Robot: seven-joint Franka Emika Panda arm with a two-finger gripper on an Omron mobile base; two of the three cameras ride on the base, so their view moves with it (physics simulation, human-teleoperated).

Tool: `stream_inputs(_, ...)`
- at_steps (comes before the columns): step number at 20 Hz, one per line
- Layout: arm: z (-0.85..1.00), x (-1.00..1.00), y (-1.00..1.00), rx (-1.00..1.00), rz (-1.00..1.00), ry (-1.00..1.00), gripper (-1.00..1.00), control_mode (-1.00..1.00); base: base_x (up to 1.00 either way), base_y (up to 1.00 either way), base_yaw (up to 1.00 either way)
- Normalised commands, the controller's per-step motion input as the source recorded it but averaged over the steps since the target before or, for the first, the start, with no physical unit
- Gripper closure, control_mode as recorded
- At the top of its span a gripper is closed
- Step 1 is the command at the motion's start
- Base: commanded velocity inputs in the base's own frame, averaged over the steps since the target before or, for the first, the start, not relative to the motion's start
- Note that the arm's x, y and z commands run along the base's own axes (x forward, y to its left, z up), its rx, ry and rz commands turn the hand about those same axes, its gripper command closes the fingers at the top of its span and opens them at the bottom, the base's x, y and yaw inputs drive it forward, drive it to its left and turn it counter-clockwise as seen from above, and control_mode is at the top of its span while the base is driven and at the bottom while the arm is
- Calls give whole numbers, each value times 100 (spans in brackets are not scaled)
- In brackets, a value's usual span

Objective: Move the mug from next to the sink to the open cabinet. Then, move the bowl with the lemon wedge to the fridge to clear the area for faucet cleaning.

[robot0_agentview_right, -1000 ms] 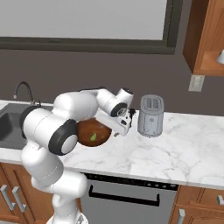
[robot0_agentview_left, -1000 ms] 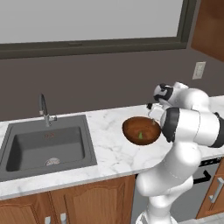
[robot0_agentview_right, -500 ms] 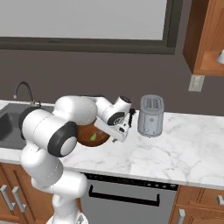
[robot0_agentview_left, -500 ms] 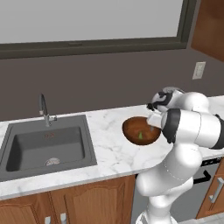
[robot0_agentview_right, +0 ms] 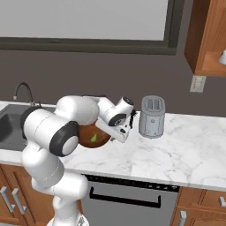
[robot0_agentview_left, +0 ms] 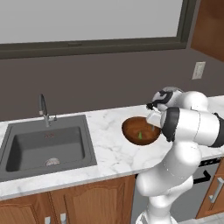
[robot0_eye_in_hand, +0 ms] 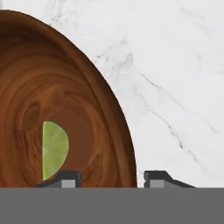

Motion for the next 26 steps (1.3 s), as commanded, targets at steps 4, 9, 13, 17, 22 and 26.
stream_inputs(4, 0, -1, 0, 0, 0, 0, 100, -100, 0, 0, 0)
stream_inputs(9, 29, -30, 0, 0, 0, -3, 100, -100, 0, 0, 0)
stream_inputs(13, 100, -46, 0, 0, 0, -9, 100, -100, 0, 0, 0)
stream_inputs(17, 100, -55, 9, 0, -4, -5, 100, -100, 0, 0, 0)
stream_inputs(22, 100, -70, 7, 0, -9, 0, 100, -100, 0, 0, 0)
stream_inputs(26, 50, -74, 17, 0, 3, 0, 100, 100, -25, 13, 12)
